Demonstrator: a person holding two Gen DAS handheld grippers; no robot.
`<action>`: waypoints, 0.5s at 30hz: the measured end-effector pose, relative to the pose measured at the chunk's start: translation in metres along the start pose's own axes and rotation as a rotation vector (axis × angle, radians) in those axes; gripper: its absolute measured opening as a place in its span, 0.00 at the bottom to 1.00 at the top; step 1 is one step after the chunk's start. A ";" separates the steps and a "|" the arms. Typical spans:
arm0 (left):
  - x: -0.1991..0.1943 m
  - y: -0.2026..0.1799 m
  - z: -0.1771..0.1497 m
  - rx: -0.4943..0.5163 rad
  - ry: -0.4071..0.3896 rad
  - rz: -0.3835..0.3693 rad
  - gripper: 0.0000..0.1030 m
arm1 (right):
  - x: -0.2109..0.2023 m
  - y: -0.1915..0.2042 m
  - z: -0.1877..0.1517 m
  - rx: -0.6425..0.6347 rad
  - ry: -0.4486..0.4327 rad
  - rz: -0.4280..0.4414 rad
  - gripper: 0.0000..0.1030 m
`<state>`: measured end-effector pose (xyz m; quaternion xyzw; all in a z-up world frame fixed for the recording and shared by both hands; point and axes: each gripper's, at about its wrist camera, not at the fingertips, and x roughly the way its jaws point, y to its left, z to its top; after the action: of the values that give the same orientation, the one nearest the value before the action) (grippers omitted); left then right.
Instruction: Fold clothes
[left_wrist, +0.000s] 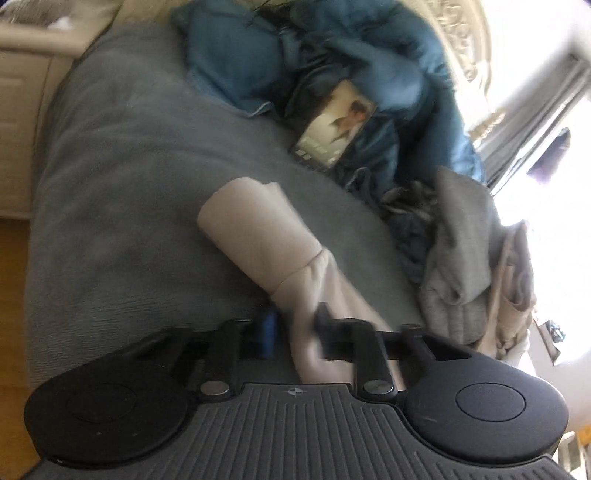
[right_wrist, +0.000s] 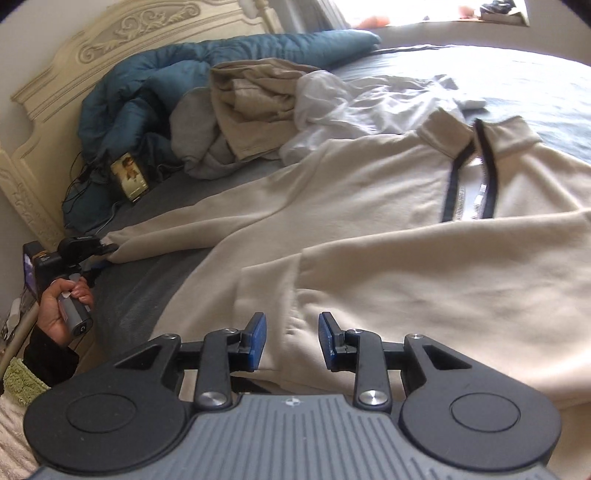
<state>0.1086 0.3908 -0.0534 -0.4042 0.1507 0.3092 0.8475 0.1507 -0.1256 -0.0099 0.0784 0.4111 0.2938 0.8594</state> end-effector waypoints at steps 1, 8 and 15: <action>-0.005 -0.010 -0.001 0.023 -0.024 -0.017 0.07 | -0.003 -0.004 -0.001 0.012 -0.006 -0.006 0.32; -0.084 -0.120 -0.026 0.257 -0.180 -0.312 0.06 | -0.043 -0.041 -0.015 0.115 -0.076 -0.044 0.32; -0.193 -0.224 -0.127 0.579 -0.145 -0.743 0.07 | -0.112 -0.094 -0.036 0.237 -0.204 -0.130 0.34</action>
<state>0.1053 0.1062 0.0974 -0.1551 0.0164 -0.0419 0.9869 0.1104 -0.2701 0.0056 0.1821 0.3576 0.1776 0.8986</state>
